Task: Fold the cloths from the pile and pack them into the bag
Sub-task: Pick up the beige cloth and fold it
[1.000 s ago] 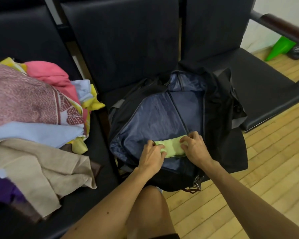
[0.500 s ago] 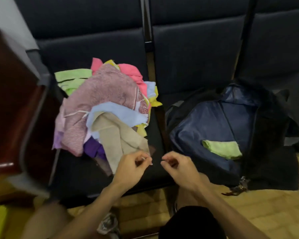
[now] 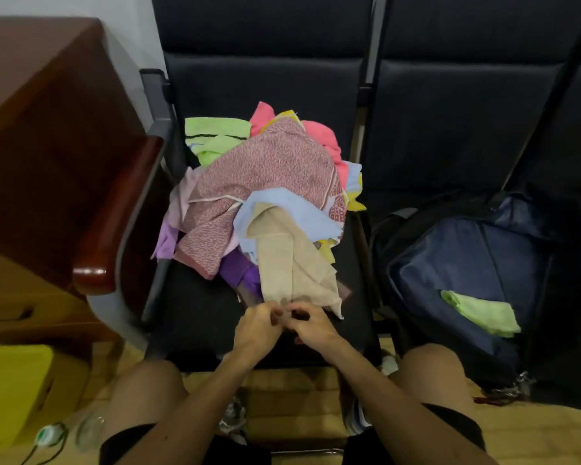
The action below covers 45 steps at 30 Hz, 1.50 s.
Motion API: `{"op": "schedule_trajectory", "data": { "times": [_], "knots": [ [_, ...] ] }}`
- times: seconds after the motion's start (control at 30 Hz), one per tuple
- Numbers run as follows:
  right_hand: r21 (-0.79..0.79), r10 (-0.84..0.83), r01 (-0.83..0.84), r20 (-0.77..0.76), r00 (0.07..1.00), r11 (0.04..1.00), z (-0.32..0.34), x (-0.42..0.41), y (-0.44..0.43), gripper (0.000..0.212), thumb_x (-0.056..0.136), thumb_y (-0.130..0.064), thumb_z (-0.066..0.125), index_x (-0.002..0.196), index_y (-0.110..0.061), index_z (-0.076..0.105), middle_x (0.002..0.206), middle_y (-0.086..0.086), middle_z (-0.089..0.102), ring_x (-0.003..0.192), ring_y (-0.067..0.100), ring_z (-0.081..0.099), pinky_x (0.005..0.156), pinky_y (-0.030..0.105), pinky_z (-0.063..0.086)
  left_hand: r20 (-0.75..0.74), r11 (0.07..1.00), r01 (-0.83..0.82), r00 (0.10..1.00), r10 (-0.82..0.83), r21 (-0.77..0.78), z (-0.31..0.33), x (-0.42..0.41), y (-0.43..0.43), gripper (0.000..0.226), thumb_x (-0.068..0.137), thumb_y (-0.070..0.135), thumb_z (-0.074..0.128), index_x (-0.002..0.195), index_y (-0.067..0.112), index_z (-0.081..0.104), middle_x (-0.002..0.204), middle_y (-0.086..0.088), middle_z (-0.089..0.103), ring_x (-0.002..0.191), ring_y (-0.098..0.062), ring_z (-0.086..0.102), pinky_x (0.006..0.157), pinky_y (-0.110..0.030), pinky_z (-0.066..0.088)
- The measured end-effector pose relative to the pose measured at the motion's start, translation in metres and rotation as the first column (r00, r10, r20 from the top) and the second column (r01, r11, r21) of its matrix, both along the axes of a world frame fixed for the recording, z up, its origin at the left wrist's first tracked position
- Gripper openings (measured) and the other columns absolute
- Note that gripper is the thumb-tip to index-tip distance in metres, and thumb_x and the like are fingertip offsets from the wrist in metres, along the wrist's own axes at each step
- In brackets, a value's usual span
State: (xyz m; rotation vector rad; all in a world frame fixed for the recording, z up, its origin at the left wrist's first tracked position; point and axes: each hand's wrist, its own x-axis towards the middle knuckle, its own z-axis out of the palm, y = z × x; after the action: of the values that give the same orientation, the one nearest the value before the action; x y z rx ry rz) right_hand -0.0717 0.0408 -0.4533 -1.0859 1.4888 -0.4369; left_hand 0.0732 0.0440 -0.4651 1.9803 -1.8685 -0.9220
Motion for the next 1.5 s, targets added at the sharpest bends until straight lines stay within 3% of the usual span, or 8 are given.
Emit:
{"op": "schedule_trajectory", "data": {
  "times": [0.17, 0.3, 0.63, 0.8, 0.97, 1.07, 1.3, 1.5],
  "knots": [
    [0.053, -0.036, 0.034, 0.031, 0.999, 0.998, 0.002, 0.012, -0.008, 0.026, 0.093, -0.021, 0.066, 0.118, -0.020, 0.065, 0.106, -0.004, 0.063, 0.092, 0.010, 0.061, 0.079, 0.027, 0.055, 0.038, 0.999, 0.051, 0.998, -0.052, 0.003, -0.012, 0.003, -0.009, 0.031, 0.088, 0.028, 0.067, 0.119, 0.024, 0.065, 0.113, -0.002, 0.068, 0.101, -0.023, 0.065, 0.080, -0.035, 0.052],
    [0.136, -0.045, 0.037, 0.055, 0.997, 0.990, 0.005, 0.018, -0.009, 0.016, 0.089, -0.013, 0.066, 0.091, -0.029, 0.068, 0.101, 0.001, 0.070, 0.102, 0.019, 0.065, 0.091, 0.037, 0.055, 0.038, 0.997, 0.072, 0.997, -0.072, 0.015, -0.020, 0.004, -0.009, 0.037, 0.080, 0.037, 0.075, 0.114, 0.026, 0.062, 0.118, 0.002, 0.063, 0.103, -0.022, 0.064, 0.079, -0.034, 0.051],
    [0.161, 0.000, -0.006, 0.032, 0.999, 0.987, 0.016, 0.023, 0.003, 0.022, 0.092, -0.011, 0.060, 0.104, -0.024, 0.071, 0.106, -0.007, 0.066, 0.099, 0.009, 0.058, 0.082, 0.024, 0.049, 0.179, 0.992, 0.120, 0.978, -0.111, -0.040, -0.024, 0.008, -0.004, 0.019, 0.098, 0.024, 0.053, 0.112, 0.020, 0.066, 0.120, 0.001, 0.061, 0.102, -0.024, 0.064, 0.082, -0.039, 0.053],
    [-0.046, 0.037, -0.041, -0.090, 0.995, 0.998, 0.028, 0.009, -0.004, 0.044, 0.091, -0.001, 0.058, 0.128, -0.024, 0.059, 0.116, -0.003, 0.062, 0.109, 0.011, 0.056, 0.083, 0.016, 0.043, -0.019, 0.999, 0.015, 1.000, -0.015, -0.040, 0.001, 0.011, -0.017, 0.009, 0.095, 0.017, 0.058, 0.087, 0.019, 0.062, 0.097, -0.001, 0.065, 0.089, -0.023, 0.062, 0.078, -0.039, 0.053],
    [0.085, 0.082, -0.079, -0.037, 0.996, 0.993, 0.023, 0.007, -0.002, 0.059, 0.089, -0.002, 0.056, 0.140, -0.029, 0.049, 0.132, 0.003, 0.052, 0.087, 0.008, 0.051, 0.065, 0.019, 0.044, -0.002, 0.999, -0.017, 1.000, 0.017, 0.029, 0.009, 0.017, -0.011, 0.018, 0.092, 0.010, 0.057, 0.102, 0.022, 0.067, 0.103, -0.005, 0.070, 0.097, -0.025, 0.065, 0.083, -0.036, 0.054],
    [0.212, -0.005, 0.002, 0.015, 1.000, 0.977, 0.010, 0.016, -0.004, 0.059, 0.088, 0.002, 0.053, 0.138, -0.029, 0.050, 0.132, 0.000, 0.051, 0.101, 0.016, 0.054, 0.074, 0.027, 0.051, -0.003, 0.996, 0.033, 0.999, -0.032, 0.084, 0.006, 0.013, -0.006, 0.035, 0.093, 0.013, 0.059, 0.126, 0.023, 0.060, 0.120, -0.006, 0.066, 0.109, -0.024, 0.062, 0.089, -0.035, 0.051],
    [0.315, -0.205, 0.110, 0.289, 0.935, 0.943, 0.012, 0.012, -0.007, 0.052, 0.085, 0.010, 0.050, 0.125, -0.019, 0.066, 0.128, 0.006, 0.059, 0.115, 0.023, 0.056, 0.091, 0.037, 0.054, -0.097, 0.995, -0.018, 0.995, 0.027, 0.097, -0.002, 0.005, -0.004, 0.053, 0.082, 0.029, 0.073, 0.132, 0.028, 0.055, 0.125, -0.003, 0.064, 0.115, -0.027, 0.061, 0.088, -0.033, 0.049],
    [0.195, -0.220, 0.160, 0.343, 0.913, 0.968, 0.036, 0.001, -0.007, 0.042, 0.087, 0.006, 0.048, 0.113, -0.014, 0.073, 0.121, 0.007, 0.067, 0.115, 0.020, 0.059, 0.094, 0.036, 0.050, -0.232, 0.999, -0.049, 0.972, 0.043, -0.019, 0.011, 0.012, -0.013, 0.023, 0.080, 0.025, 0.075, 0.102, 0.032, 0.072, 0.092, 0.010, 0.074, 0.090, -0.014, 0.069, 0.082, -0.038, 0.056]
  ]
}}
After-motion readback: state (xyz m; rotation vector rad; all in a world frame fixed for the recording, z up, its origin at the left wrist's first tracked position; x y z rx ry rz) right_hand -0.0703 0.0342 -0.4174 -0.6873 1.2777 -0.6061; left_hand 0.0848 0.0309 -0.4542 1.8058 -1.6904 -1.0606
